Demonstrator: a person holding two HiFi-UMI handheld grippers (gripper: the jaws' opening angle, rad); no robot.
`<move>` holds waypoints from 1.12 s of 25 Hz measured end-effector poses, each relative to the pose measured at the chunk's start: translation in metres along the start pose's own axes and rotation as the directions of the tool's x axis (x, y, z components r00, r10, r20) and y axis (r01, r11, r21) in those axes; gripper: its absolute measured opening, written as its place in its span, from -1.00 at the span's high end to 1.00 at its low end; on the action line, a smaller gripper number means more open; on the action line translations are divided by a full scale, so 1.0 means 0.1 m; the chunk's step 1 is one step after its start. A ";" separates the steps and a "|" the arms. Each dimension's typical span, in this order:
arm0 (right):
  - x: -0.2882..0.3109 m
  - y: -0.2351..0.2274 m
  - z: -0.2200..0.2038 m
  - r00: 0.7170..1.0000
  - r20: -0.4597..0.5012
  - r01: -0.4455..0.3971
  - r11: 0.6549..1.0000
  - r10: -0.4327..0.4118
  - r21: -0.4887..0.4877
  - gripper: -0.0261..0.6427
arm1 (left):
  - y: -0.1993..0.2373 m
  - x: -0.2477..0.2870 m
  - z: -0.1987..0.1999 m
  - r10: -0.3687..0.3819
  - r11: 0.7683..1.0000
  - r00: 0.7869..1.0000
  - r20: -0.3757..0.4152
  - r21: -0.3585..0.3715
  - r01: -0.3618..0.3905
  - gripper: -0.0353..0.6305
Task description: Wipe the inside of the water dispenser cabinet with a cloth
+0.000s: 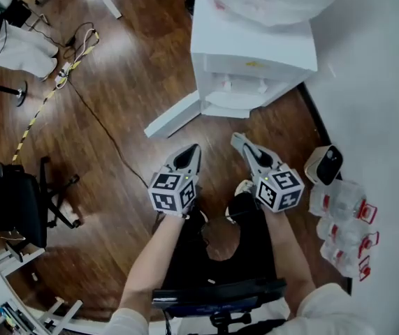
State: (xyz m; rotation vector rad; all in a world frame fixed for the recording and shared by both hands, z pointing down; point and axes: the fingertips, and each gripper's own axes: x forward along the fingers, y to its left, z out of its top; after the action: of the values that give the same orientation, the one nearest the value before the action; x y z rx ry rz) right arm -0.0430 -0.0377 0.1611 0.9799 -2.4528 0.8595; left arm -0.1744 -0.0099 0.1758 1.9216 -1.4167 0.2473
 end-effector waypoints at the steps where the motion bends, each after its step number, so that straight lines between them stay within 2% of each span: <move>1: 0.18 -0.07 -0.15 1.000 0.007 0.008 1.000 -0.008 0.008 0.83 | 0.15 0.13 -0.14 -0.009 1.000 1.000 -0.008 0.007 0.009 0.94; 5: 0.93 -0.44 -0.74 0.998 0.039 0.045 0.999 -0.046 0.017 0.83 | 0.72 0.72 -0.61 -0.044 0.999 0.999 -0.012 0.031 0.044 0.94; 8: 1.48 -0.77 -1.11 0.989 0.114 0.087 0.995 -0.091 0.042 0.83 | 1.02 1.17 -0.91 -0.080 0.994 0.997 -0.008 0.078 0.080 0.94; 12: 2.12 -1.05 -1.38 0.961 0.239 0.130 0.990 -0.138 0.050 0.83 | 1.30 1.70 -1.13 -0.120 0.981 0.993 -0.002 0.153 0.119 0.94; 16: 2.64 -1.28 -1.53 0.934 0.321 0.153 0.987 -0.158 0.039 0.83 | 1.49 2.08 -1.26 -0.154 0.974 0.988 0.005 0.171 0.151 0.94; 22: 3.10 -1.79 -1.66 0.867 0.471 0.125 0.986 -0.163 0.112 0.83 | 1.61 2.29 -1.54 -0.200 0.969 0.979 0.023 0.150 0.195 0.94; 25: 3.24 -1.94 -1.62 0.823 0.551 0.085 0.989 -0.140 0.124 0.83 | 1.57 2.24 -1.46 -0.178 0.965 0.983 0.051 0.205 0.165 0.94; 28: 3.33 -1.97 -1.52 0.778 0.623 -0.010 0.989 -0.085 0.147 0.83 | 1.50 2.14 -1.38 -0.141 0.973 0.986 0.094 0.197 0.120 0.94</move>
State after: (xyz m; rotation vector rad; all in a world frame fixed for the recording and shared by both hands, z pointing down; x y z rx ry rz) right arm -0.1179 -0.2152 0.5297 1.5796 -2.9259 0.7896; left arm -0.1923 -0.1011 0.4566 2.2054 -1.3691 0.2269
